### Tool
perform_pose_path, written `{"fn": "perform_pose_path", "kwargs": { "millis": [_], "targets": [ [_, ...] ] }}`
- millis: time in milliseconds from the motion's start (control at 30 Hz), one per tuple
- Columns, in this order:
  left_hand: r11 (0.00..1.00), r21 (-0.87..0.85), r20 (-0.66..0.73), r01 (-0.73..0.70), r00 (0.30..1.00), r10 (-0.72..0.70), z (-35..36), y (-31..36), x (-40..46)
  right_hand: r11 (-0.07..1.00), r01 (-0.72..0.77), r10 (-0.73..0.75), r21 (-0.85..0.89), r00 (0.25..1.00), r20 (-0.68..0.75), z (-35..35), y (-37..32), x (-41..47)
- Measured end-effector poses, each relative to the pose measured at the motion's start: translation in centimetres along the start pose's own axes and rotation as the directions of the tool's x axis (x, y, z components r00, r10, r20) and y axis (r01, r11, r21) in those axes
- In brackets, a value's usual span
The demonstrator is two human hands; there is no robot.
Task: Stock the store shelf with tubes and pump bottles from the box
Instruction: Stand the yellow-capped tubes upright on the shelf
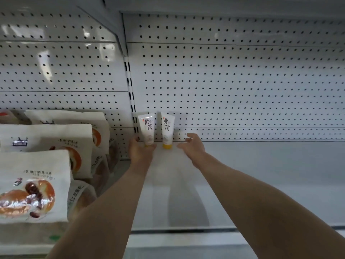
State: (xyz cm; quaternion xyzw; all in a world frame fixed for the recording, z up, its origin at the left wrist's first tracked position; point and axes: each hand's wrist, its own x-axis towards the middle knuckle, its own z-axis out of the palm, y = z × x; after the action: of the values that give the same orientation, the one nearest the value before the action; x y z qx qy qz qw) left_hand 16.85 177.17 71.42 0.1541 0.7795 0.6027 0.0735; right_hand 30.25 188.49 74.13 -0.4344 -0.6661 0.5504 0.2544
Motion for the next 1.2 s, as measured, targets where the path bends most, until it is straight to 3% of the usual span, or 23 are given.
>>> {"fn": "perform_pose_path", "kwargs": {
  "millis": [167,433,700,1000,1200],
  "targets": [
    [0.999,-0.017,-0.068,-0.041,0.997,0.04,1.7,3.3,-5.6,0.999,0.027,-0.026,0.024,0.997,-0.07,-6.2,0.0,-3.2],
    [0.978,-0.206,0.15,-0.046,0.986,0.078,9.7,10.1,-19.7,0.99,0.078,-0.046,0.114,0.963,-0.264,-20.9,1.9,-9.8],
    [0.98,-0.197,0.419,-0.016,0.902,0.099,20.2,13.8,-38.4,0.982,0.101,-0.019,0.159,0.892,-0.452,-39.8,9.7,-18.5],
    [0.994,-0.11,0.659,-0.004,0.748,0.076,29.9,12.7,-56.7,0.966,-0.079,0.222,0.247,0.744,-0.63,-57.5,21.9,-30.1],
    [0.997,0.017,0.806,-0.072,0.591,0.029,35.0,9.3,-65.7,0.907,-0.181,0.417,0.381,0.516,-0.748,-63.8,30.8,-37.5]
  ]
}}
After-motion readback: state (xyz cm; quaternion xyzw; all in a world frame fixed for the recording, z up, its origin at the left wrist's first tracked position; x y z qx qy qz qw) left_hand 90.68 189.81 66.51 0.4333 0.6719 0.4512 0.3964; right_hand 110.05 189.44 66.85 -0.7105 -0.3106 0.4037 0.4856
